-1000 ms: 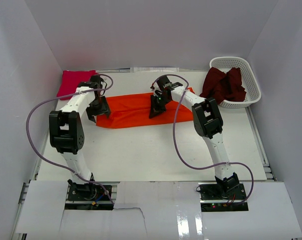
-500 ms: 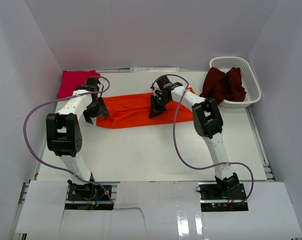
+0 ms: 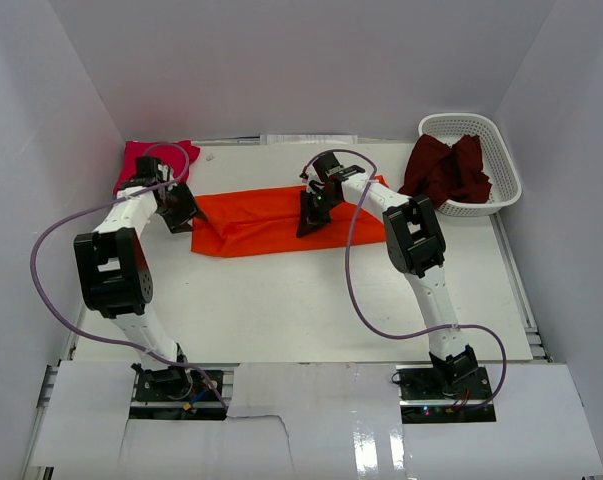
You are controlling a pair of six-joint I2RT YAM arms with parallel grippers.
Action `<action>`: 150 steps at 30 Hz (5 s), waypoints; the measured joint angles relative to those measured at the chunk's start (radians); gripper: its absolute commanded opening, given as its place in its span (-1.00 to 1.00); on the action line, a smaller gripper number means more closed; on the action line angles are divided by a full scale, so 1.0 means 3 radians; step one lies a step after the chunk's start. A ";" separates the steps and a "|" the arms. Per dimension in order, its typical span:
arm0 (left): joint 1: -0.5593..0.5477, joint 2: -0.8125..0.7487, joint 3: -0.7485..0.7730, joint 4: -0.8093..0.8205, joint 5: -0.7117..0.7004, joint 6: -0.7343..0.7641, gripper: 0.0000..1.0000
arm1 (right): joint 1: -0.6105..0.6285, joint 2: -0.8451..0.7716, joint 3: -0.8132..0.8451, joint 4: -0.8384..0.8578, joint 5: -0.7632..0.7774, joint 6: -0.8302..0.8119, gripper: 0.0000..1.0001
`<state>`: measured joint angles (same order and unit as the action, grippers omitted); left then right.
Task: Fold and stack the t-shirts
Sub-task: Fold the other side of the tshirt into a rectangle
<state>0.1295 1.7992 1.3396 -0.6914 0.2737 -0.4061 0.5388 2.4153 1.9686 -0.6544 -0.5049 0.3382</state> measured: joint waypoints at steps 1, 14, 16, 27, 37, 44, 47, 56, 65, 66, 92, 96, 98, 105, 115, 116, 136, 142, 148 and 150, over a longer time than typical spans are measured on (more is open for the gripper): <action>-0.0008 0.0000 0.0004 0.0055 0.0074 0.0014 0.14 | 0.0000 0.0000 0.0000 0.0000 -0.0001 0.0000 -0.82; -0.0029 0.0159 0.0006 0.0314 0.0628 0.0071 0.11 | 0.0000 0.0000 -0.0005 0.0006 -0.0014 -0.0004 -0.82; -0.0029 0.0214 0.0008 0.0314 0.0633 0.0071 0.11 | 0.0000 0.0000 -0.0005 0.0006 -0.0015 -0.0005 -0.82; -0.0029 0.0347 0.0062 0.0290 0.0599 0.0034 -0.02 | -0.0001 0.0000 -0.0010 0.0011 -0.0023 -0.0009 -0.81; -0.0029 0.0544 0.0230 0.0285 0.0557 -0.0028 -0.34 | -0.0009 0.0000 -0.0022 0.0023 -0.0043 -0.0011 -0.81; -0.0029 0.0551 0.0304 0.0094 0.0421 -0.0019 -0.84 | -0.0023 0.0000 -0.0043 0.0050 -0.0079 -0.0011 -0.82; -0.0031 0.0554 0.0501 -0.0146 0.0231 0.0019 -0.82 | -0.0025 0.0000 -0.0048 0.0058 -0.0089 -0.0011 -0.82; -0.0039 0.0554 0.1249 -0.0827 -0.0472 0.0188 0.32 | -0.0029 -0.0001 -0.0074 0.0099 -0.0137 -0.0010 -0.82; -0.0039 0.0834 0.1380 -0.1198 -0.1012 0.0175 0.86 | -0.0031 -0.0046 -0.0168 0.0174 -0.0148 -0.0019 -0.83; -0.0039 0.0847 0.1363 -0.1216 -0.1019 0.0170 0.86 | -0.0031 -0.0051 -0.0175 0.0177 -0.0149 -0.0019 -0.83; -0.0395 0.0752 0.1008 -0.0687 0.1446 0.0046 -1.00 | -0.0031 -0.0057 -0.0186 0.0179 -0.0146 -0.0018 -0.83; -0.0394 0.0773 0.0937 -0.0595 0.1568 0.0052 -1.00 | -0.0031 -0.0057 -0.0186 0.0179 -0.0146 -0.0018 -0.83; -0.0394 0.0810 0.0902 -0.0530 0.1591 0.0052 -1.00 | -0.0031 -0.0057 -0.0186 0.0179 -0.0146 -0.0018 -0.83; -0.0394 0.1055 0.0857 -0.0427 0.1451 0.0045 -1.00 | -0.0031 -0.0058 -0.0186 0.0179 -0.0146 -0.0018 -0.83; -0.0394 0.1153 0.0885 -0.0483 0.0797 0.0120 -1.00 | -0.0031 -0.0058 -0.0186 0.0179 -0.0145 -0.0018 -0.83; -0.0394 0.1153 0.0886 -0.0490 0.0718 0.0134 -1.00 | -0.0031 -0.0058 -0.0186 0.0179 -0.0145 -0.0018 -0.83; -0.0394 0.1010 0.0886 -0.0576 -0.0615 0.0181 -1.00 | -0.0031 -0.0084 -0.0229 0.0202 -0.0136 -0.0020 -0.84; -0.0381 0.0858 0.0793 -0.0580 -0.1013 0.0154 -0.96 | -0.0031 -0.0086 -0.0231 0.0201 -0.0136 -0.0023 -0.84; -0.0351 0.0725 0.0666 -0.0593 -0.1283 0.0120 -0.93 | -0.0031 -0.0103 -0.0261 0.0200 -0.0135 -0.0027 -0.85; -0.0347 0.0707 0.0628 -0.0596 -0.1381 0.0106 -0.92 | -0.0031 -0.0109 -0.0268 0.0196 -0.0136 -0.0029 -0.85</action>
<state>0.0254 2.0113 1.5280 -0.8703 -0.1406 -0.3744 0.5297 2.3825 1.8881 -0.5957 -0.5457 0.3294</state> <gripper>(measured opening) 0.031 0.078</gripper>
